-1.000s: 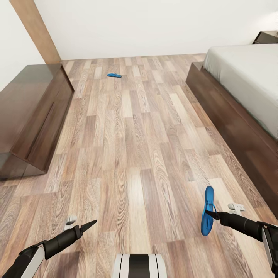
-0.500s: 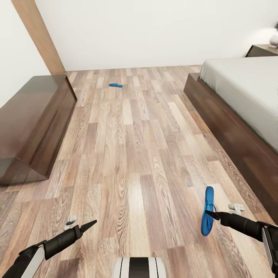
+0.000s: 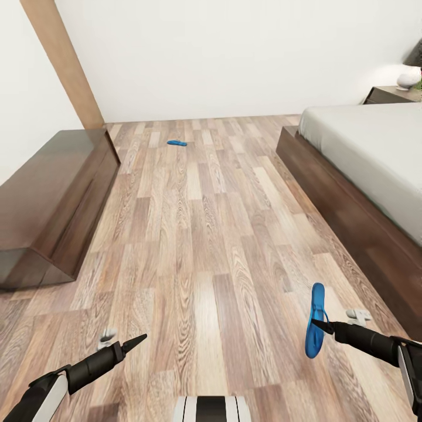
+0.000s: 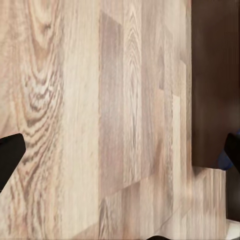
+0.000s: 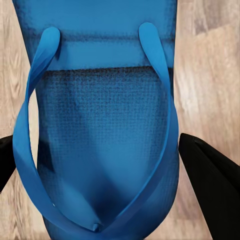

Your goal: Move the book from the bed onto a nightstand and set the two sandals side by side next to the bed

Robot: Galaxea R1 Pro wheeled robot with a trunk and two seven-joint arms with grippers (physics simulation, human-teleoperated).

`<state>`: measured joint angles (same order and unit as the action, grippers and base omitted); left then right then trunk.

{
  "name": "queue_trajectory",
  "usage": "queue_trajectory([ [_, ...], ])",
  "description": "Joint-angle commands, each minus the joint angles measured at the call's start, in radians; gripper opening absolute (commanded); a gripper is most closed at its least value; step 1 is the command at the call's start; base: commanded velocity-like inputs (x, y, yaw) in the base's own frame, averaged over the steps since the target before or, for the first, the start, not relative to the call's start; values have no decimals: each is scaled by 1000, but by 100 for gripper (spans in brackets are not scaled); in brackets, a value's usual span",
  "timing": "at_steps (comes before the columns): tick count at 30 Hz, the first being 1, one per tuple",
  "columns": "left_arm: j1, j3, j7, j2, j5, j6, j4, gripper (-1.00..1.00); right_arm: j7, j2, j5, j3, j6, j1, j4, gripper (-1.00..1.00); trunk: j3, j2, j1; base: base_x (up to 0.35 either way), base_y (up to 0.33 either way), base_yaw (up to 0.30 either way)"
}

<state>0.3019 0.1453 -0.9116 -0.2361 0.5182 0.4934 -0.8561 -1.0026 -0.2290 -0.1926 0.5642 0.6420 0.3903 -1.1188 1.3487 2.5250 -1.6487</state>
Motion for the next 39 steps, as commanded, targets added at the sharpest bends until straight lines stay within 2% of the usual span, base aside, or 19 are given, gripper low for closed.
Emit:
queue_trajectory([
  [1,0,0,-1,0,6,8,0,100,-7,0,-8,2,5,1,-1,-100,-3,0,1,0,0,0],
  [39,0,0,-1,0,6,8,0,100,-7,0,-8,2,4,1,-1,-100,-150,-9,18,0,0,0],
])
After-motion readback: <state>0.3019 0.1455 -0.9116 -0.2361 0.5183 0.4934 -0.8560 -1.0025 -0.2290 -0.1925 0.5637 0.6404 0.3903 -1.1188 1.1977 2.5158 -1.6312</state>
